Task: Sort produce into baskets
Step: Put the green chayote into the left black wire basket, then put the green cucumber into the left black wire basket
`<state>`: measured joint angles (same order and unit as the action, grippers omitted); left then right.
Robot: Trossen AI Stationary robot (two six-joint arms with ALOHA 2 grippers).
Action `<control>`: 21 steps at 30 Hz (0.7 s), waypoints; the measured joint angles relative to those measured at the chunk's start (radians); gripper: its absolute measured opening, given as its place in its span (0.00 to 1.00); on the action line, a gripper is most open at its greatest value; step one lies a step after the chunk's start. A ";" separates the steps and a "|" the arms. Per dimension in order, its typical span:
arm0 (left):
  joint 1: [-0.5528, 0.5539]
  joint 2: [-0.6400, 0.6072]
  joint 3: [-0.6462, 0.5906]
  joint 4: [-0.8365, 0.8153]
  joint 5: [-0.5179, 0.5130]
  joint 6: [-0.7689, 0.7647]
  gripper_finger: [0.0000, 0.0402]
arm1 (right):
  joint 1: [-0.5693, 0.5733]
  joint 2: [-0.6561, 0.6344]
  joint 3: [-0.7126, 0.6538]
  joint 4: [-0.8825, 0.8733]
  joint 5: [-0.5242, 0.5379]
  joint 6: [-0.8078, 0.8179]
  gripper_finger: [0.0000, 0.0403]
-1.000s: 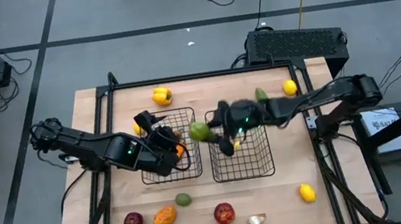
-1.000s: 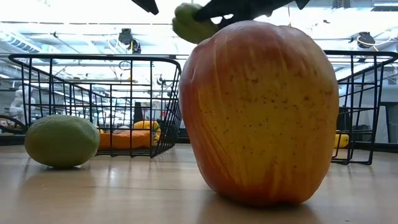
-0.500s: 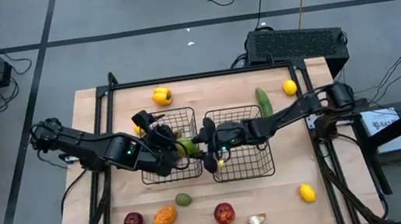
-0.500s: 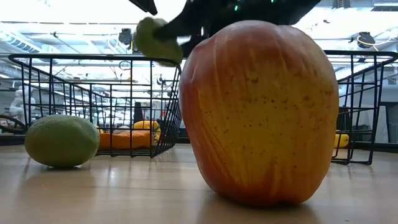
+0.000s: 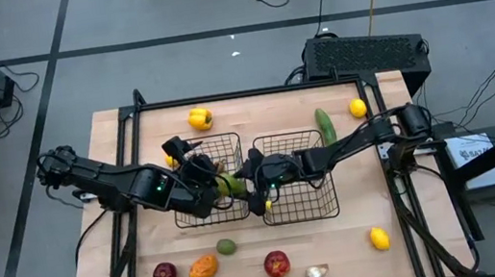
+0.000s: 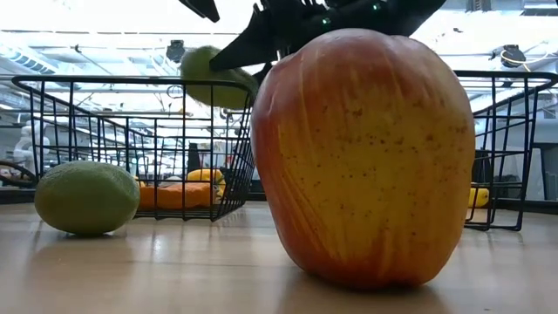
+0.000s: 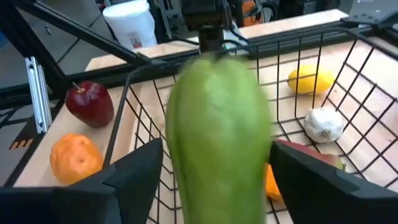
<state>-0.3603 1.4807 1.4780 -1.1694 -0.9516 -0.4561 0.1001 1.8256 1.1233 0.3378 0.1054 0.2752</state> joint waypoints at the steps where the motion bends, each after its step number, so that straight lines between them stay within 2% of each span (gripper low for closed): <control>1: 0.000 0.000 0.000 0.000 0.000 -0.002 0.87 | 0.000 0.000 0.000 -0.009 0.000 0.000 0.72; 8: 0.000 0.000 0.000 0.000 0.005 -0.008 0.87 | 0.000 -0.060 0.000 -0.083 -0.002 -0.020 0.77; 13: 0.000 0.000 0.000 0.000 0.006 -0.008 0.87 | 0.000 -0.240 0.000 -0.259 0.028 -0.094 0.77; 16: 0.000 0.000 0.000 -0.002 0.006 -0.008 0.87 | 0.000 -0.389 0.001 -0.432 0.162 -0.146 0.77; 19: 0.000 0.000 0.000 -0.003 0.006 -0.001 0.87 | -0.010 -0.527 0.001 -0.657 0.381 -0.141 0.77; 21: 0.000 0.000 0.000 -0.003 0.006 0.004 0.87 | -0.035 -0.602 0.001 -0.815 0.523 -0.082 0.77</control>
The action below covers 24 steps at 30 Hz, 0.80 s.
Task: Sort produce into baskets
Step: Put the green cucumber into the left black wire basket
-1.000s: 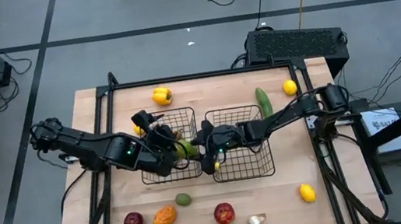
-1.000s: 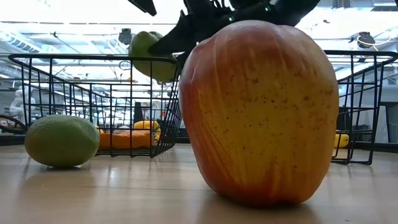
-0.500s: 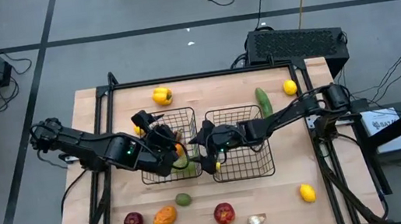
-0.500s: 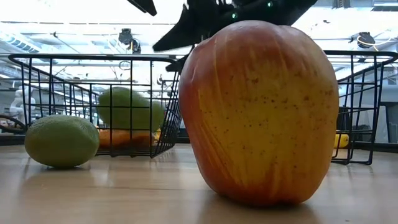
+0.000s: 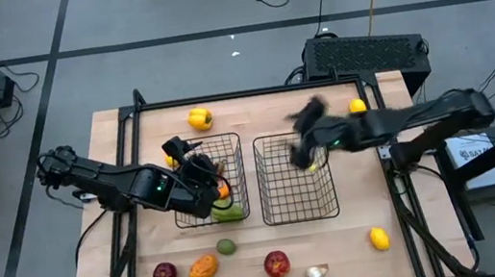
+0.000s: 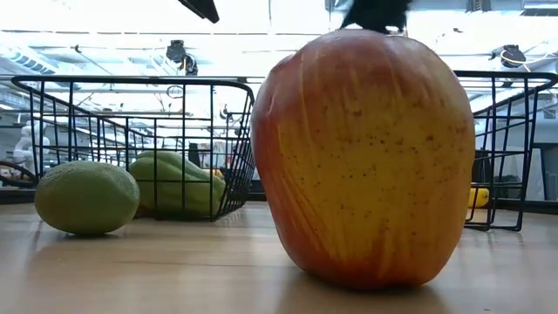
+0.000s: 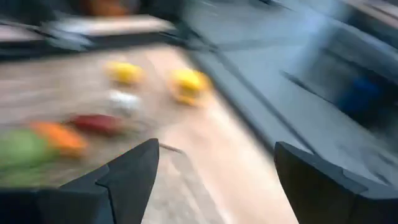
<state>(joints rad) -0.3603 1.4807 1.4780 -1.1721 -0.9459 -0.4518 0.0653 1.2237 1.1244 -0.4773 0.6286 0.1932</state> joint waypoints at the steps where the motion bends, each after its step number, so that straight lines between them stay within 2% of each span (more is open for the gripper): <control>1: 0.000 0.000 0.000 0.001 0.000 0.015 0.87 | -0.017 -0.030 0.000 -0.080 0.061 0.048 0.77; 4: 0.000 0.000 0.000 0.005 -0.020 0.037 0.87 | -0.077 -0.104 -0.020 -0.273 0.182 0.202 0.77; 7: 0.000 0.000 0.000 0.012 -0.049 0.053 0.87 | -0.144 -0.163 -0.072 -0.339 0.191 0.276 0.77; 16: 0.001 0.000 0.000 0.013 -0.106 0.075 0.87 | -0.347 -0.297 -0.404 -0.155 0.172 0.267 0.77; 21: 0.001 0.000 0.000 0.012 -0.106 0.066 0.87 | -0.410 -0.380 -0.555 -0.029 0.032 0.243 0.77; 24: 0.001 0.000 0.000 0.012 -0.103 0.046 0.87 | -0.437 -0.434 -0.616 0.003 0.011 0.266 0.77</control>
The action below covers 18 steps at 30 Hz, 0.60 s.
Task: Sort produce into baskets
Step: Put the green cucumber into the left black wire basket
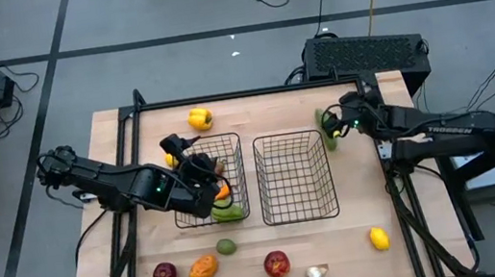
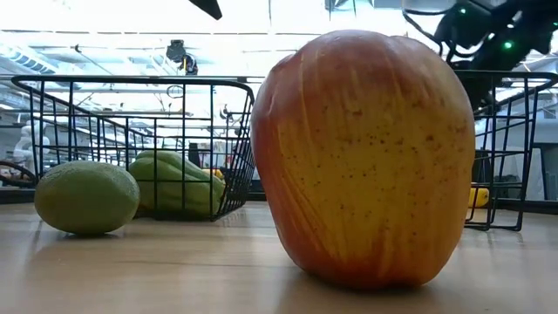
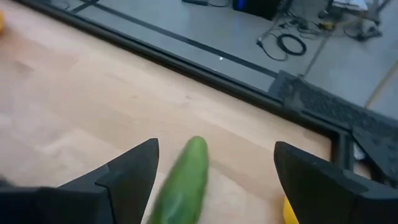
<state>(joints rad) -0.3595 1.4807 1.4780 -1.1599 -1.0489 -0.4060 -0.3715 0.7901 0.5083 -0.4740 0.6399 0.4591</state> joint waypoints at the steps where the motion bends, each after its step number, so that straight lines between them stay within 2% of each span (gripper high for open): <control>1: 0.000 0.000 0.000 0.000 0.000 -0.006 0.87 | -0.012 -0.017 -0.013 -0.001 0.000 0.012 0.77; 7: 0.000 0.000 0.000 0.001 0.001 -0.034 0.87 | -0.067 -0.076 -0.080 0.025 -0.069 -0.018 0.77; 11: -0.001 0.000 0.000 0.007 0.005 -0.034 0.87 | -0.068 -0.077 -0.137 0.062 -0.146 -0.073 0.77; 18: -0.001 0.000 0.000 0.027 0.024 -0.033 0.87 | -0.068 -0.098 -0.231 0.142 -0.207 -0.070 0.77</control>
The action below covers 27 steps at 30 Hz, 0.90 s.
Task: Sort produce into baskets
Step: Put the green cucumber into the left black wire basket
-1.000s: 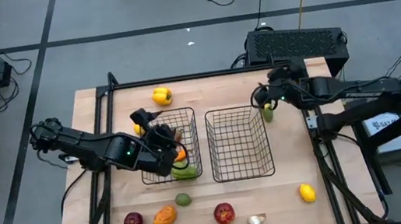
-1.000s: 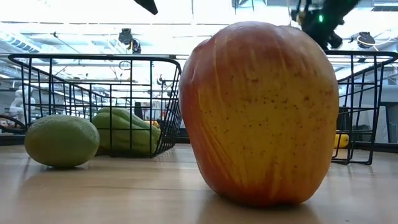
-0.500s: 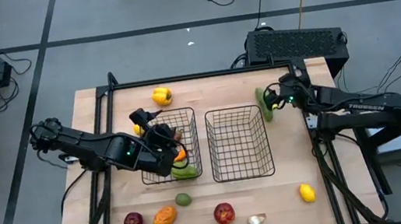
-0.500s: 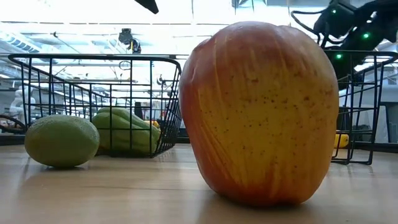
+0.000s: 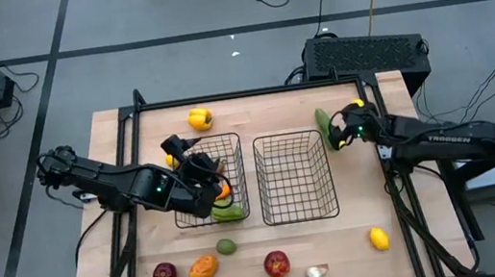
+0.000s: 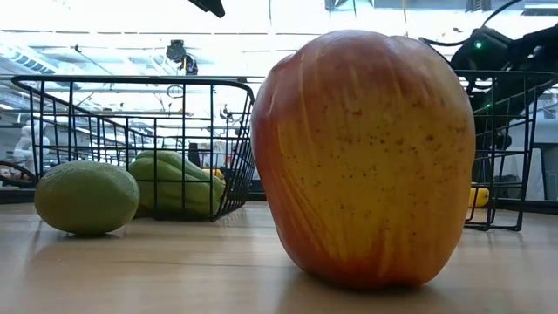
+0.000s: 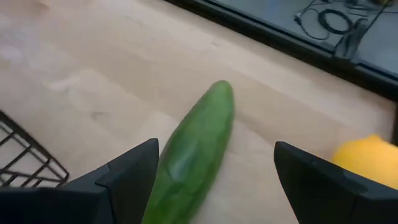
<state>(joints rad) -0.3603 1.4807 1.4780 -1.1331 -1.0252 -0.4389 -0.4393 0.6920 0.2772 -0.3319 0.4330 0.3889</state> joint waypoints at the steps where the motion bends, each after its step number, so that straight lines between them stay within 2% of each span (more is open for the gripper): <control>1: 0.000 0.000 0.000 0.000 0.000 0.000 0.87 | 0.000 -0.007 -0.011 0.008 -0.009 0.000 0.77; 17: 0.000 0.000 0.000 0.000 0.000 0.001 0.87 | 0.003 -0.022 -0.086 0.027 -0.100 0.040 0.77; 27: 0.000 0.000 0.000 0.001 0.000 0.002 0.87 | 0.031 0.001 -0.156 0.157 -0.125 0.094 0.77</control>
<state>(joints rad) -0.3603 1.4807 1.4780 -1.1320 -1.0248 -0.4370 -0.4078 0.6929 0.1212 -0.1745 0.3078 0.4825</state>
